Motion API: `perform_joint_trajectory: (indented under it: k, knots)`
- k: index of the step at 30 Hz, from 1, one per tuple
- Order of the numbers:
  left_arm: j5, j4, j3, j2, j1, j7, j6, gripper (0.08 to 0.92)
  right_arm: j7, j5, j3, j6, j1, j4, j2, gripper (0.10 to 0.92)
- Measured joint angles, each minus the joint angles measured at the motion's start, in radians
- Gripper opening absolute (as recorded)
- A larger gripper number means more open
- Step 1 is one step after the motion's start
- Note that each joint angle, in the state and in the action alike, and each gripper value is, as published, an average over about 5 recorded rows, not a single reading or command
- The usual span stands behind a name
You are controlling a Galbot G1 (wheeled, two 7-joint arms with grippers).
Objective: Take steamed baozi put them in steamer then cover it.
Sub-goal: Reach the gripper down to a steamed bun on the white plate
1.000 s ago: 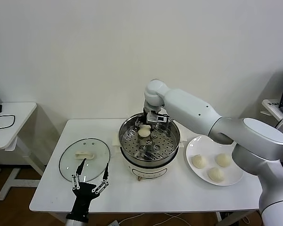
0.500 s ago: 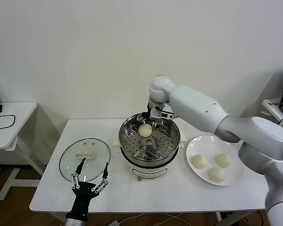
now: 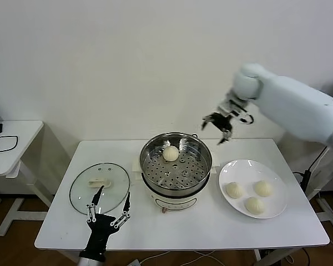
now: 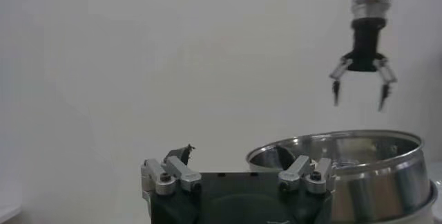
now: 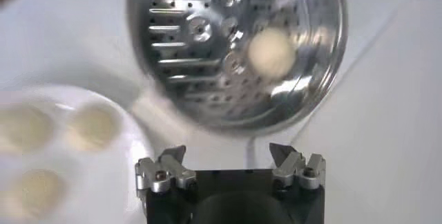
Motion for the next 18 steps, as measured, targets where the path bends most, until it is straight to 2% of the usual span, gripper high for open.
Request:
perform_joint_trajectory:
  k: [8, 18]
  knots:
    - [0.014, 0.008, 0.013, -0.004, -0.003, -0.001, 0.001, 0.823, 0.042, 0.1, -0.092, -0.129, -0.069, 0.055, -0.136, 0.823]
    - [0.025, 0.005, 0.018, -0.009, -0.009, -0.006, 0.012, 0.823, 0.141, 0.127, -0.068, -0.197, -0.219, 0.041, -0.172, 0.823]
